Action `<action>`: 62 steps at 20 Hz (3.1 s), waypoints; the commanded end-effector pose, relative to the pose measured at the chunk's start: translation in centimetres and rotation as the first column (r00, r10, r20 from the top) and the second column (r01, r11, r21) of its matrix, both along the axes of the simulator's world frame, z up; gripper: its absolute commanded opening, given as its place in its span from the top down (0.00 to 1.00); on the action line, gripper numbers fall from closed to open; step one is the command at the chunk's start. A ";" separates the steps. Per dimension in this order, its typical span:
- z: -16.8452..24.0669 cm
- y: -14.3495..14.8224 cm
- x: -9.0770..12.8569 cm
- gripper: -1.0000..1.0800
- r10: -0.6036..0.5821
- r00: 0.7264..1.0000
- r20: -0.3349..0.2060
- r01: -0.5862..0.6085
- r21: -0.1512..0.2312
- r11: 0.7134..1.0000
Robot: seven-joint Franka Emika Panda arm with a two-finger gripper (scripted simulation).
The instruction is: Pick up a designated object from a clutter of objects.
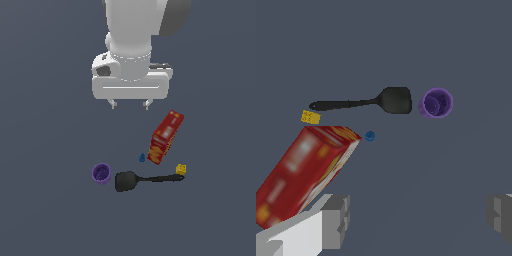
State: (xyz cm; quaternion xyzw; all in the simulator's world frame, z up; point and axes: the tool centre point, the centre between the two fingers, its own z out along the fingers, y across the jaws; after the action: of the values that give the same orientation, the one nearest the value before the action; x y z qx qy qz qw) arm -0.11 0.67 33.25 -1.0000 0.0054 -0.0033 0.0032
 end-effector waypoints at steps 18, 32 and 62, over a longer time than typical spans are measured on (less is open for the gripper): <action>-1.7 -0.9 1.2 0.38 -0.001 1.000 -0.008 0.001 -0.010 1.000; -9.9 -6.6 7.3 0.38 0.025 1.000 -0.006 -0.025 0.002 1.000; -24.4 -15.3 11.5 0.38 0.061 0.998 -0.008 -0.061 -0.008 0.998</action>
State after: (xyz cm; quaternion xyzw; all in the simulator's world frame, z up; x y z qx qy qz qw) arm 11.44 -14.61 9.38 -0.9997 -0.0253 -0.0003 -0.0008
